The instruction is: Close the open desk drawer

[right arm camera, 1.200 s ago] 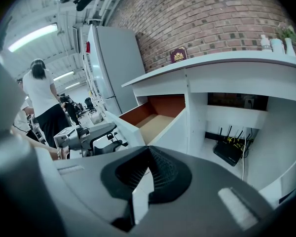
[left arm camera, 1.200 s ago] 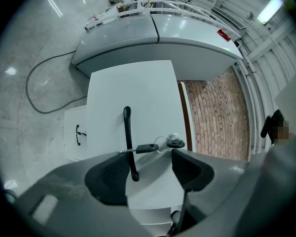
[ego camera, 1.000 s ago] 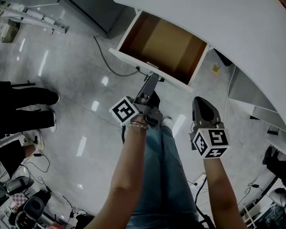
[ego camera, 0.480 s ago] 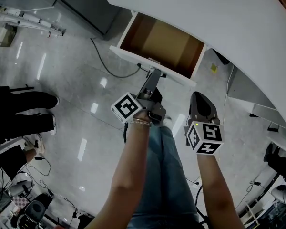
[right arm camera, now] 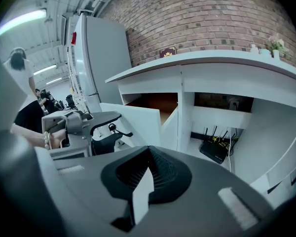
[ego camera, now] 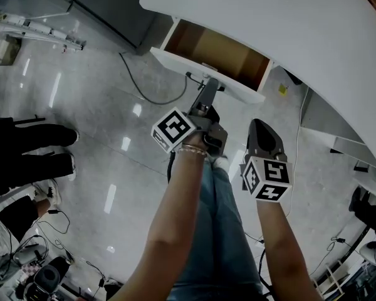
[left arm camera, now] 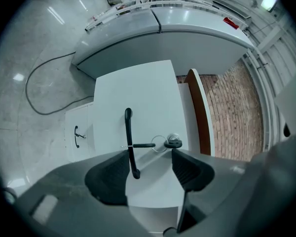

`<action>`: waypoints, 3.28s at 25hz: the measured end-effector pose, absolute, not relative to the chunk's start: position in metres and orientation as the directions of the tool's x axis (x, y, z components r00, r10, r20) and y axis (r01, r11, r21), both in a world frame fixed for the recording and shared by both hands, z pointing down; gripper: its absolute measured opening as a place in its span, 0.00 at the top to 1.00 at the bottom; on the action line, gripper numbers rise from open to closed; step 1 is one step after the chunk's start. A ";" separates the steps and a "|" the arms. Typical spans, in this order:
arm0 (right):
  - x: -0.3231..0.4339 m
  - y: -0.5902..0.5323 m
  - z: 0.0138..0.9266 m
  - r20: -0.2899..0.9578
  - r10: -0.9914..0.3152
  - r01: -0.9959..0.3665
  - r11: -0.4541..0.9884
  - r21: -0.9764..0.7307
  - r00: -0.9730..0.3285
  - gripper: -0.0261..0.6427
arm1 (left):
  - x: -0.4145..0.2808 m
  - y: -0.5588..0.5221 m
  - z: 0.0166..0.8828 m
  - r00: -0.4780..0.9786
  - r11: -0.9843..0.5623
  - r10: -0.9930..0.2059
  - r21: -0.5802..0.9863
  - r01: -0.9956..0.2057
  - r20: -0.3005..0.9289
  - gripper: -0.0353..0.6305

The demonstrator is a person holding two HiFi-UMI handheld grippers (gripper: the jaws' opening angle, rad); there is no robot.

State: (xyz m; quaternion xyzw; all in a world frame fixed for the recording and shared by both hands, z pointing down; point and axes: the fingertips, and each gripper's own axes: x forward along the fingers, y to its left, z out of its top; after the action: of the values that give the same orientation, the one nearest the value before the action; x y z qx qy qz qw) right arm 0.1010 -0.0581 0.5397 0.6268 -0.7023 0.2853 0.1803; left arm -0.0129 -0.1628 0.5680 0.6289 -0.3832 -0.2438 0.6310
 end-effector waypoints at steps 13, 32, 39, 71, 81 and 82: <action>0.108 -0.067 0.545 0.614 -0.778 -0.981 0.011 -0.196 -0.132 0.96 | 0.003 -0.195 0.569 0.593 0.109 -0.776 0.972 -0.210 0.215 0.54; 0.117 -0.070 0.552 0.623 -0.771 -0.978 -0.005 -0.210 -0.130 0.96 | 0.036 -0.245 0.558 0.601 0.117 -0.751 0.951 -0.285 0.272 0.65; 0.123 -0.071 0.555 0.625 -0.771 -0.977 -0.014 -0.212 -0.124 0.96 | 0.045 -0.258 0.558 0.608 0.100 -0.737 0.938 -0.332 0.294 0.65; 0.130 -0.069 0.554 0.626 -0.769 -0.974 -0.019 -0.226 -0.131 0.96 | 0.033 -0.254 0.556 0.598 0.080 -0.727 0.906 -0.415 0.338 0.82; 0.122 -0.066 0.527 0.606 -0.780 -0.973 0.015 -0.231 -0.156 0.96 | 0.000 -0.207 0.532 0.619 0.026 -0.721 0.905 -0.424 0.311 0.95; 0.122 -0.067 0.521 0.600 -0.784 -0.973 0.019 -0.231 -0.158 0.96 | -0.003 -0.202 0.528 0.621 0.024 -0.719 0.904 -0.427 0.313 0.95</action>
State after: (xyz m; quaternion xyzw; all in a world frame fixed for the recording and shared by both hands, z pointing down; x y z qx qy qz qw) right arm 0.1222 -0.0666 0.5206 0.6303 -0.6969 0.3053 0.1546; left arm -0.0028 -0.2024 0.5282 0.6872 -0.4169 -0.1252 0.5817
